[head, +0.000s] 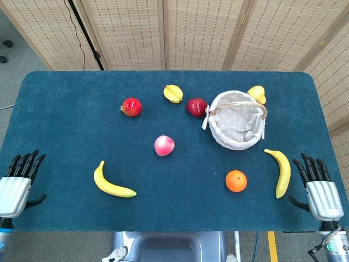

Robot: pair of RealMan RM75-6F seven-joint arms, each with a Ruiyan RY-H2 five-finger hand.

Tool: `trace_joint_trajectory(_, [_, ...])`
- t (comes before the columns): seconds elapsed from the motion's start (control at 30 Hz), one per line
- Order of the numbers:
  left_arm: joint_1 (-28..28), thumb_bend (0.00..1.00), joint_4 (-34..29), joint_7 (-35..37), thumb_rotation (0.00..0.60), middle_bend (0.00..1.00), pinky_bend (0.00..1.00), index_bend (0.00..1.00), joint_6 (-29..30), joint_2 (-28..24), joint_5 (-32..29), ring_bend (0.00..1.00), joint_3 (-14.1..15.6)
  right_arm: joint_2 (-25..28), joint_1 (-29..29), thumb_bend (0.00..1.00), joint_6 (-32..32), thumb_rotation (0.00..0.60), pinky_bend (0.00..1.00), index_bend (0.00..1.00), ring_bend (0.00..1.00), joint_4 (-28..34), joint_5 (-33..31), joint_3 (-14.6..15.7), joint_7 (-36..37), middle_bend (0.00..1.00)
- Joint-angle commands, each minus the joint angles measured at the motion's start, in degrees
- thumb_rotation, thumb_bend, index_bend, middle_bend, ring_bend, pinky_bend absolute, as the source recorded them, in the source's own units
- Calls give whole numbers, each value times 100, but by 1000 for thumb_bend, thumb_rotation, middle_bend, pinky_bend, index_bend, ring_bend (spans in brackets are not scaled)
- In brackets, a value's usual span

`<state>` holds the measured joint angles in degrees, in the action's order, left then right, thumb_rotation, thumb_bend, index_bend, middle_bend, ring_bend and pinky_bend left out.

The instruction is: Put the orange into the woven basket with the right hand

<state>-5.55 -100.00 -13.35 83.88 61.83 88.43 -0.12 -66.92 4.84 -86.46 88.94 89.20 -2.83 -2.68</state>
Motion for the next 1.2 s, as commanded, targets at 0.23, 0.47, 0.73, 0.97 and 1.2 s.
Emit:
trace_joint_trajectory(0.23, [-15, 65, 0, 25, 600, 0, 0, 0, -16, -4, 1, 0, -5, -66, 61, 0, 93, 600, 0, 101, 0, 20, 283, 161, -38, 11])
trace_joint_trajectory(0.47, [-6, 65, -18, 71, 600, 0, 0, 0, -2, -29, -44, 0, -23, -84, 78, 0, 114, 600, 0, 98, 0, 217, 659, 385, -112, 9])
trace_joint_trajectory(0.73, [-29, 65, 14, 105, 600, 0, 0, 0, -61, -30, -126, 0, -48, -213, 294, 0, 583, 600, 0, 91, 0, 479, 1169, 747, -188, 8])
trace_joint_trajectory(0.97, [-39, 65, 25, 97, 600, 0, 0, 0, -86, -22, -160, 0, -54, -460, 661, 0, 1148, 600, 1, 88, 0, 611, 1124, 657, -237, 8])
trace_joint_trajectory(1.2, [-47, 65, 42, 127, 600, 0, 0, 0, -96, -24, -185, 0, -64, -740, 1050, 0, 1598, 600, 1, 87, 0, 621, 862, 342, -403, 8])
